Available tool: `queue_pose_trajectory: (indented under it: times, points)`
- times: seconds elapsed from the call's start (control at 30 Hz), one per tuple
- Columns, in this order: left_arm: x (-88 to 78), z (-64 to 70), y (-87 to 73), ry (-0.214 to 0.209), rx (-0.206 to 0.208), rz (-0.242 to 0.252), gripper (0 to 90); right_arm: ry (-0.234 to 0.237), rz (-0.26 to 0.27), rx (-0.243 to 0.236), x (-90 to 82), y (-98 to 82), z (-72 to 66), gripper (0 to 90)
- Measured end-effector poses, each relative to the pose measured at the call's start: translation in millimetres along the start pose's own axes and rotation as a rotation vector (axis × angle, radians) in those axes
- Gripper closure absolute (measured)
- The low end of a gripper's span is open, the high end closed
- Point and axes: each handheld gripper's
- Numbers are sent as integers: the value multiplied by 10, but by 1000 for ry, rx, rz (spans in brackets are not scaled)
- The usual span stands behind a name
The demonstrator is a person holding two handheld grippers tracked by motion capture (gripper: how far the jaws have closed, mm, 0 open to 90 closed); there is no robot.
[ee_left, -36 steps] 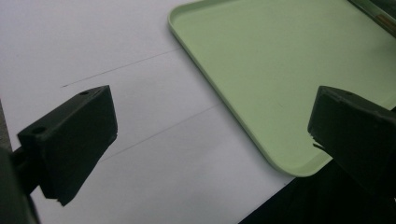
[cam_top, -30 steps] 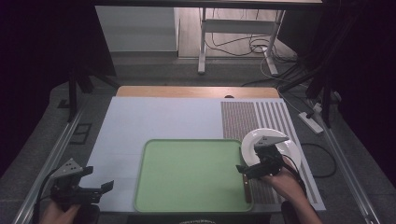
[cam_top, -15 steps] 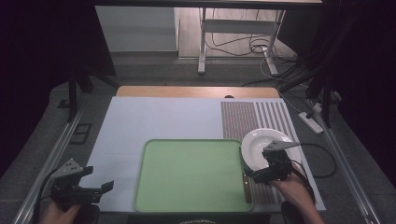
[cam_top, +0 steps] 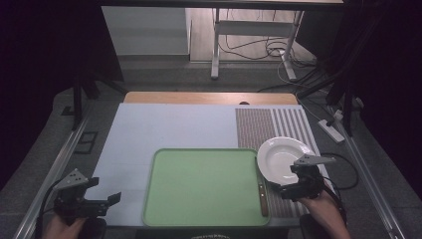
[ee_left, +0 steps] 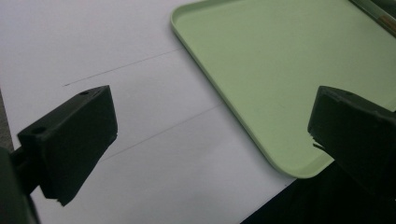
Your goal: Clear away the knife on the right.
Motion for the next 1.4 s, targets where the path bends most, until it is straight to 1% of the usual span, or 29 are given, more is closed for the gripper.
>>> queue_pose_trajectory:
  times: [0.4, 0.63, 0.77, 1.1, 1.4]
  points:
    - [1, -4, -1, 0, -6, 4, 12, -26, 23, -4, -135, -69, -9, 0]
    - [1, -2, -1, 1, -5, 4, 12, -47, 19, 6, -219, -121, -6, 0]
    - [1, -4, 0, 1, -7, 5, 12, -64, 38, 16, -290, -166, -5, 0]
    - [0, -6, 0, 1, -9, 7, 12, -86, 51, 27, -372, -222, 2, 0]
    - [0, -4, -1, 3, -5, 6, 12, -117, 41, 39, -424, -266, 11, 0]
Point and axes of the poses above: each handheld gripper's, and its own axes: x roughly forward along the jaws, y roughly out of its top, z roughly to its right, and after that the axes turned 1 degree about y, right-handed
